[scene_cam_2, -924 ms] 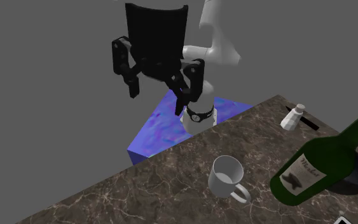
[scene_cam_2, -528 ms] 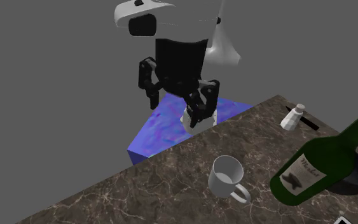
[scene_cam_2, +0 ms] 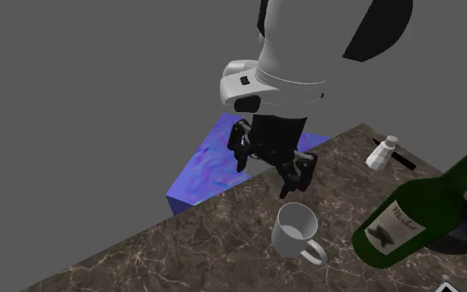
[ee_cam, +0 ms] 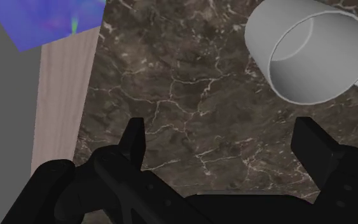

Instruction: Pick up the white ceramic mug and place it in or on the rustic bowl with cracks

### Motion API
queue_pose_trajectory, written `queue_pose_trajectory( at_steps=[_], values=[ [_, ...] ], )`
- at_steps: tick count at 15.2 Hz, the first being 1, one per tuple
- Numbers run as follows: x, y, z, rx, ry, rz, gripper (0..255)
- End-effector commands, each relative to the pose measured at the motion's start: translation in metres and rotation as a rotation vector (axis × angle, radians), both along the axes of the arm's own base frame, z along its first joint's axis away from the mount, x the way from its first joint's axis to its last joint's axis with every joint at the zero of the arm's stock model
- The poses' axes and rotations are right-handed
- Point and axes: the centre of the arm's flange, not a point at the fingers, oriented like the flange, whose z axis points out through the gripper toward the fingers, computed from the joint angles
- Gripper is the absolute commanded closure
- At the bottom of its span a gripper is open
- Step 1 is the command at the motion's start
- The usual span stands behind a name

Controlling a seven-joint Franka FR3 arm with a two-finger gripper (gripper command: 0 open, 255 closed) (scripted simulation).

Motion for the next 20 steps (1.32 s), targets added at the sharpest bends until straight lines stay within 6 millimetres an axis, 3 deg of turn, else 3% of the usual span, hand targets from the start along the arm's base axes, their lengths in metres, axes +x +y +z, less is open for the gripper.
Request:
queue_pose_trajectory(
  at_steps=[1, 6, 13, 20],
  values=[
    [-0.005, 0.016, -0.021, 0.011, -0.017, -0.043, 0],
    [-0.014, 0.051, -0.067, 0.031, -0.05, -0.13, 0],
    [-0.007, 0.049, -0.107, 0.031, -0.05, -0.13, 0],
    [-0.007, 0.049, -0.107, 0.031, -0.05, -0.13, 0]
  ],
)
